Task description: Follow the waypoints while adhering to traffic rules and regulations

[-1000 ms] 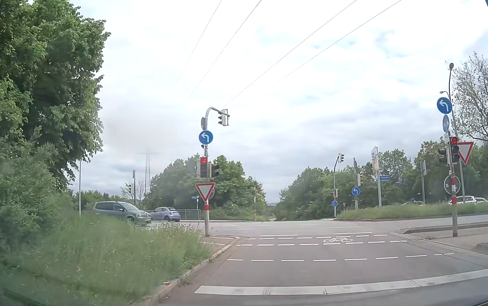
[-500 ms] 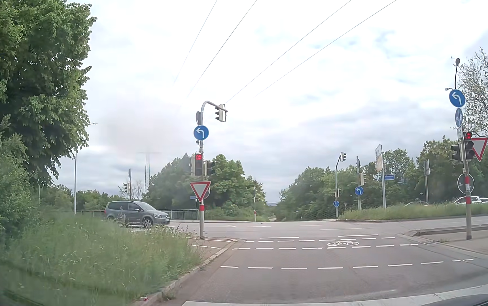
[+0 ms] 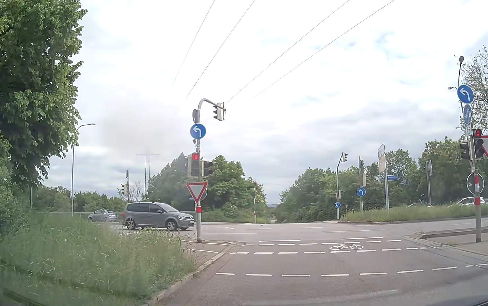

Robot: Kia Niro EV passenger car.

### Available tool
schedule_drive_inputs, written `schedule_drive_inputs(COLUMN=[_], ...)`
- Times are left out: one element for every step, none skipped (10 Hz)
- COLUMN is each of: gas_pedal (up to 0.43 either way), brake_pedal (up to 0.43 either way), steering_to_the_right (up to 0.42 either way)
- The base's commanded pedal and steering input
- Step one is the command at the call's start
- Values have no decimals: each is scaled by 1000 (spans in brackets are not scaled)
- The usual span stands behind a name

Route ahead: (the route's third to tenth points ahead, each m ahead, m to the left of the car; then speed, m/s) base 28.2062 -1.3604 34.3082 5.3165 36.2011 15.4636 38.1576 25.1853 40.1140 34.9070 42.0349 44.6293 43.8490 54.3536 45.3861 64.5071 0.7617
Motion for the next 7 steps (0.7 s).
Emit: schedule_drive_inputs(gas_pedal=[0, 0, 0, 0, 0, 0, 0], brake_pedal=[146, 146, 146, 146, 146, 146, 146], steering_to_the_right=[-4, -5, -4, -5, -5, -5, -5])
